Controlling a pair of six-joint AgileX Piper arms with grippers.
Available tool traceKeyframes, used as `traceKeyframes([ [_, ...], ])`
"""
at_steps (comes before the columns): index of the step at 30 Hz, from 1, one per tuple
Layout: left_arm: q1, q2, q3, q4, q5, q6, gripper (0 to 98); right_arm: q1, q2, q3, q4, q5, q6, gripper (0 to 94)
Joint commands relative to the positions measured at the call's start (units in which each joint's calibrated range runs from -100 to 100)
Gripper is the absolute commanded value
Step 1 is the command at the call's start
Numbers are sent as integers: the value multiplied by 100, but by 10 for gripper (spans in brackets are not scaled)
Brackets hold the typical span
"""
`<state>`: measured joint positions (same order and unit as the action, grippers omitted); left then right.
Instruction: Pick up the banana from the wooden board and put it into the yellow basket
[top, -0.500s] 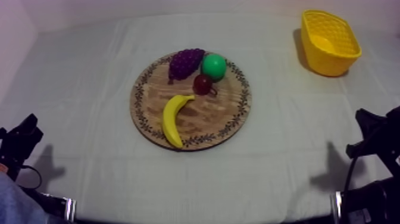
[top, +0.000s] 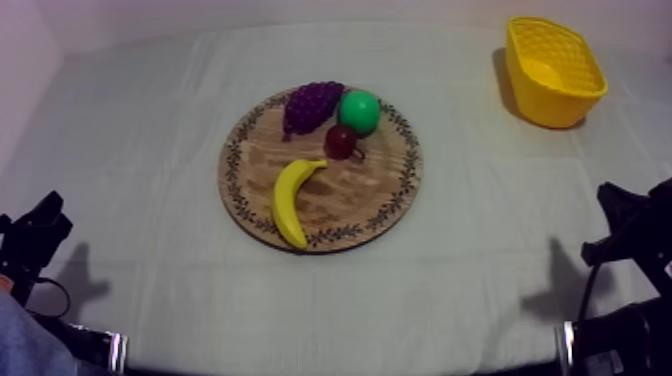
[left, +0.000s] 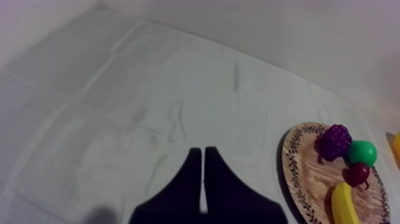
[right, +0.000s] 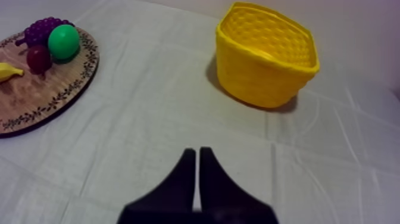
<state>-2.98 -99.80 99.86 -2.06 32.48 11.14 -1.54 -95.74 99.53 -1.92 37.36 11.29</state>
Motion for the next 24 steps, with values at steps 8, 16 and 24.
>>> traceKeyframes([
  [8,-3,-3,3,-1,2,2,1,1,-1,2,26,76,-174,2],
  [16,-3,-3,3,-1,2,0,1,-30,-1,2,33,83,-458,70],
  [24,-3,-3,3,-1,2,-1,1,-416,652,-474,250,-107,-959,71],
])
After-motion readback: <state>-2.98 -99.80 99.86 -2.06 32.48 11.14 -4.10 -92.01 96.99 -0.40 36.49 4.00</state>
